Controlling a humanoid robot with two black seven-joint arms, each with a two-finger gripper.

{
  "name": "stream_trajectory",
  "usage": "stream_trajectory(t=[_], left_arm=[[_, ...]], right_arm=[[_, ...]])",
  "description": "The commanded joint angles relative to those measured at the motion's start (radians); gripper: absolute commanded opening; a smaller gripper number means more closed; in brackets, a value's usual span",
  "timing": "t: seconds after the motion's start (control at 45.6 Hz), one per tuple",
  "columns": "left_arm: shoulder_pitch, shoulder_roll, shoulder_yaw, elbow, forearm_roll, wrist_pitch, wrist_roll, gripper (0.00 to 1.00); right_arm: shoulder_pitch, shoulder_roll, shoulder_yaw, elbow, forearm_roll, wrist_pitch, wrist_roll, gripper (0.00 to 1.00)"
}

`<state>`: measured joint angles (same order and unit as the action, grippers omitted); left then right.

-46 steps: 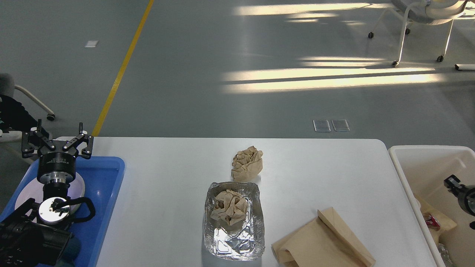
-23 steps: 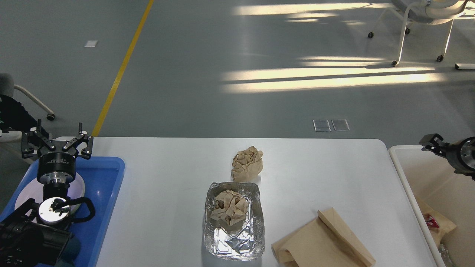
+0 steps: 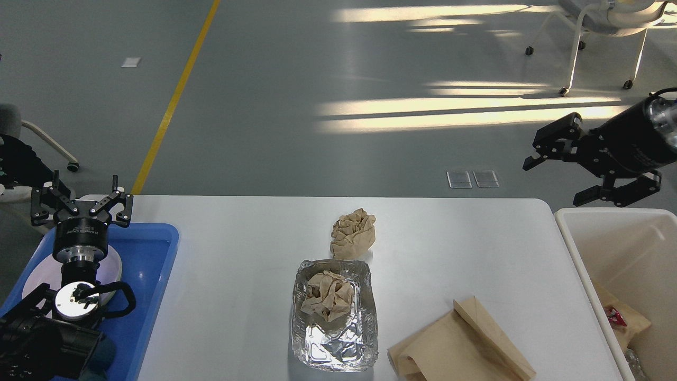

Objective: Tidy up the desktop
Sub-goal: 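Lower the right gripper onto the flat brown paper bag and grasp it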

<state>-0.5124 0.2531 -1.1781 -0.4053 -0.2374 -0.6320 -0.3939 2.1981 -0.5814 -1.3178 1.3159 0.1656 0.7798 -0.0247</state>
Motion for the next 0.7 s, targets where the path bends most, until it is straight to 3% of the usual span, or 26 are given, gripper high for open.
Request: stream_trajectory(t=[0.0, 0.373, 0.679], left_arm=[[0.000, 0.000, 0.000, 0.000, 0.000, 0.000, 0.000, 0.96], [0.000, 0.000, 0.000, -0.001, 0.000, 0.000, 0.000, 0.96], [0.000, 0.000, 0.000, 0.000, 0.000, 0.000, 0.000, 0.96]], right_arm=[[-0.043, 0.002, 0.003, 0.017, 0.003, 0.004, 0.000, 1.00], [-0.579, -0.005, 0.198, -0.061, 0.094, -0.024, 0.002, 1.00], [-0.759, -0.008, 0.311, -0.098, 0.146, -0.063, 0.002, 1.00]])
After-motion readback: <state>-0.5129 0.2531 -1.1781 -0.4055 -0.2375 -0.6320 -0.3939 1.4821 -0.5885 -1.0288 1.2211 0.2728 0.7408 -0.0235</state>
